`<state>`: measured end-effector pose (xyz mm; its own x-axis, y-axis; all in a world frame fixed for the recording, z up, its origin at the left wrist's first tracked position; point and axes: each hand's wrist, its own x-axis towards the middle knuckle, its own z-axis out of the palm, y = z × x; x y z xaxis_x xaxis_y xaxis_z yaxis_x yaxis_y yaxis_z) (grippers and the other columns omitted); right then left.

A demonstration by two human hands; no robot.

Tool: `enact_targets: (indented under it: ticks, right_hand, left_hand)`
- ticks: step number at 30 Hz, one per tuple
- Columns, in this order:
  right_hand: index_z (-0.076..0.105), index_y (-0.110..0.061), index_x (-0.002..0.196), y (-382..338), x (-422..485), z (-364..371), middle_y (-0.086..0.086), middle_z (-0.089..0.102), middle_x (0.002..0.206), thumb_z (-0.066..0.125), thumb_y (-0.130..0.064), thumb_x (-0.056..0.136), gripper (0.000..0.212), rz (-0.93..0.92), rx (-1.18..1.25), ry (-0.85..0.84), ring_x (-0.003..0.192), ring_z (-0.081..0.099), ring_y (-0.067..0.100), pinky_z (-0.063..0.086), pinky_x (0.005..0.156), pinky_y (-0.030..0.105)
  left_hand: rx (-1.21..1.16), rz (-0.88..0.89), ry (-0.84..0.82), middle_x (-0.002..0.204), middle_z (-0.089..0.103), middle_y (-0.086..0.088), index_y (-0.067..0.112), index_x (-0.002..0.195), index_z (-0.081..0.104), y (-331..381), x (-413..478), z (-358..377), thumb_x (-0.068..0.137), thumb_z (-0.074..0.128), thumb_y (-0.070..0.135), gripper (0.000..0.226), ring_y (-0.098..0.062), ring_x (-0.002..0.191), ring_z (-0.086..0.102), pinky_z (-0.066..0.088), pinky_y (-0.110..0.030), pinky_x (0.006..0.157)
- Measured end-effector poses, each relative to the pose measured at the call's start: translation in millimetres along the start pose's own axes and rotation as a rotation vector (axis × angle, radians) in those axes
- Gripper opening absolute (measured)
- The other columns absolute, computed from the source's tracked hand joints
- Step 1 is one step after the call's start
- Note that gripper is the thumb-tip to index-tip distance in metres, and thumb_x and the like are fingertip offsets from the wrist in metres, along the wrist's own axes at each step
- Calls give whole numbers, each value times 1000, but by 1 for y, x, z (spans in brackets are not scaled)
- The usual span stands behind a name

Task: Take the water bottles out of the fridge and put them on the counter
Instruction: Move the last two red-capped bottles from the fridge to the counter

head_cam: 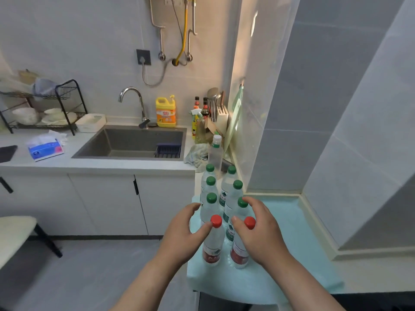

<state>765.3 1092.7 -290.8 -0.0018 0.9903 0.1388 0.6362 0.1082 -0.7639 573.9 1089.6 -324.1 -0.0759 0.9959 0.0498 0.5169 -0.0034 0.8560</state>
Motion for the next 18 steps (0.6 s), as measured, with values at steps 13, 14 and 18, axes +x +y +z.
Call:
enact_targets:
  ticks: [13, 14, 18]
  right_hand:
    - [47, -29, 135, -80, -62, -1, -6, 50, 139, 62, -35, 92, 46, -211, 59, -69, 121, 49, 16, 41, 93, 30]
    - [46, -30, 135, -87, -71, -1, -7, 50, 139, 61, -36, 92, 46, -239, 68, -96, 123, 48, 16, 40, 94, 30]
    - [45, -27, 137, -111, -107, -1, -6, 48, 141, 59, -38, 93, 48, -380, 87, -186, 125, 44, 11, 33, 95, 24]
  left_hand:
    - [31, 38, 244, 129, 46, 19, 32, 138, 46, 30, -107, -87, 91, 60, 41, 51, -5, 122, 44, 41, -36, 105]
    - [39, 29, 278, 131, 47, 18, 32, 138, 46, 34, -122, -93, 91, 60, 41, 51, -7, 123, 44, 41, -36, 104]
    - [80, 1, 406, 127, 42, 21, 33, 139, 45, 45, -181, -116, 92, 59, 41, 50, -3, 119, 41, 39, -32, 102]
